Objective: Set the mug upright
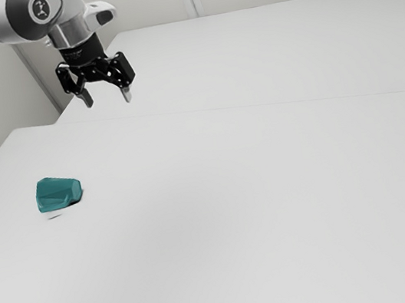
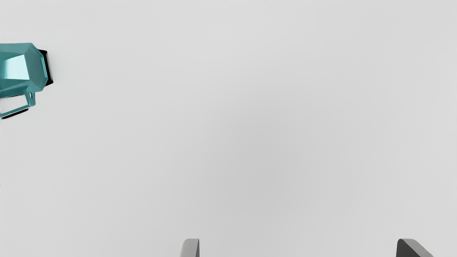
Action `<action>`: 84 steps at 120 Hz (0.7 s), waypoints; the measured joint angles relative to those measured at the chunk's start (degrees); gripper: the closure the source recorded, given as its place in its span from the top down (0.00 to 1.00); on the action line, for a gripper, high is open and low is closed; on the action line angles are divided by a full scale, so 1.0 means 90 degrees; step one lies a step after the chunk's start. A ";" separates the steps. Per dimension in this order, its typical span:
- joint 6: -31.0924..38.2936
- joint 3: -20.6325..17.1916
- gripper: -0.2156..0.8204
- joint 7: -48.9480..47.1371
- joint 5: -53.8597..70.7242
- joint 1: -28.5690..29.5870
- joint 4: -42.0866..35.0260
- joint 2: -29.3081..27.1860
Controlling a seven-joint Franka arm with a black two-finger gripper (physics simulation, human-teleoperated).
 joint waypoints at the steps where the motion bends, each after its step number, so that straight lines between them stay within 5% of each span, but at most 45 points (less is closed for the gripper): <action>1: 0.0000 -0.0004 0.79 0.0004 0.0004 -0.0001 0.0000 -0.0006; 36: 0.0042 -0.0025 0.79 0.0217 0.0003 -0.0076 -0.0032 -0.0080; 63: 0.0245 -0.0008 0.79 0.0312 -0.0194 0.0085 -0.0738 -0.0807; 84: 0.0405 0.0002 0.79 0.0305 -0.0805 0.1785 -0.1252 -0.0743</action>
